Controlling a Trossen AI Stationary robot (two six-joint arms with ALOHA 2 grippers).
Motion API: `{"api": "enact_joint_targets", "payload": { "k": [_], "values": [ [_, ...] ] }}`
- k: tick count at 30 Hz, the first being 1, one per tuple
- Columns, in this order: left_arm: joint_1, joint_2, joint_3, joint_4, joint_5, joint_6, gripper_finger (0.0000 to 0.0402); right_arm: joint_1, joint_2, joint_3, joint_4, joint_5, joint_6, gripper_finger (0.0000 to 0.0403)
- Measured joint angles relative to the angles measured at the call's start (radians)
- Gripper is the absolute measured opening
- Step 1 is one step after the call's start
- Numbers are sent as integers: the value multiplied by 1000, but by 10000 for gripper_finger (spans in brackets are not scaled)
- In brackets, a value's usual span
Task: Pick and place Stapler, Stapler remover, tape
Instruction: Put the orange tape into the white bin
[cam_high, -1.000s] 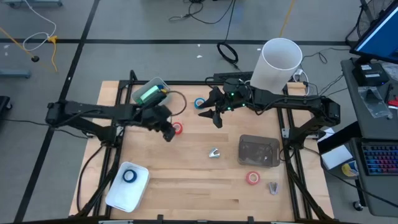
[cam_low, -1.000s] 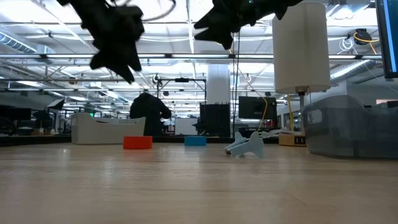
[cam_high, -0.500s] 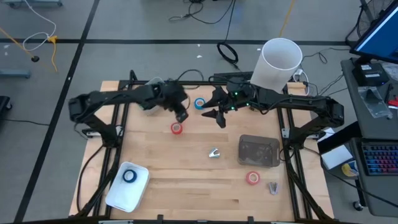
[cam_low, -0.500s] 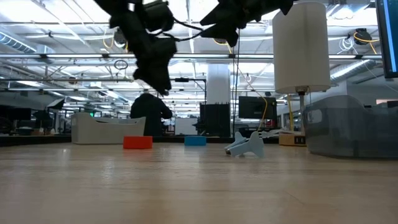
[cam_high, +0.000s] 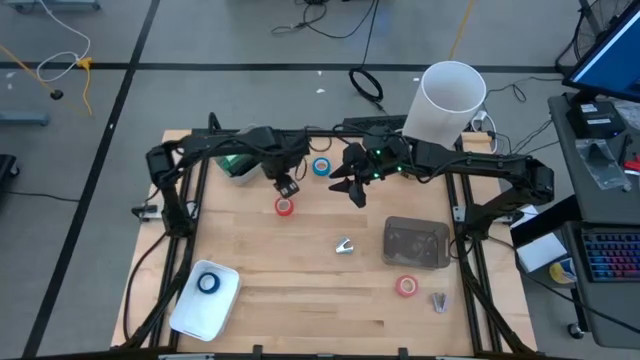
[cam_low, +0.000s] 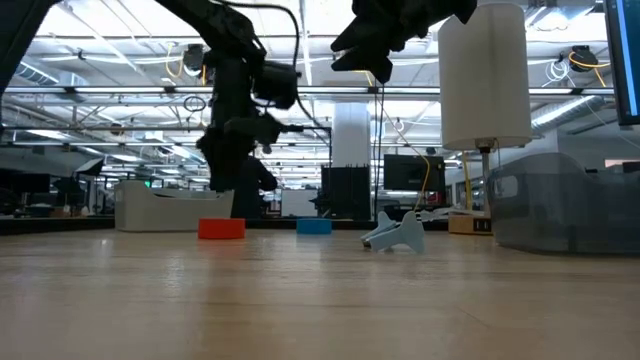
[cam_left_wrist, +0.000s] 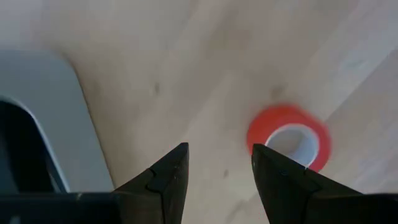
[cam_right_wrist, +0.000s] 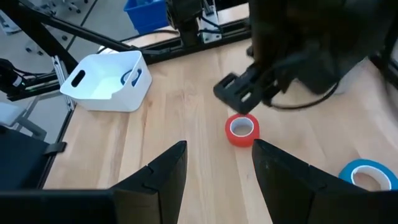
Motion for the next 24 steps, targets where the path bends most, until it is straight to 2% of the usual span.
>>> {"api": "enact_joint_targets", "payload": {
  "k": [8,24],
  "values": [
    [-50,87,0,-25,52,-112,175,-1,0,0,11,2,-20,176],
    [-101,209,-1,-18,21,-97,174,-1,0,0,9,1,-36,175]
  ]
}}
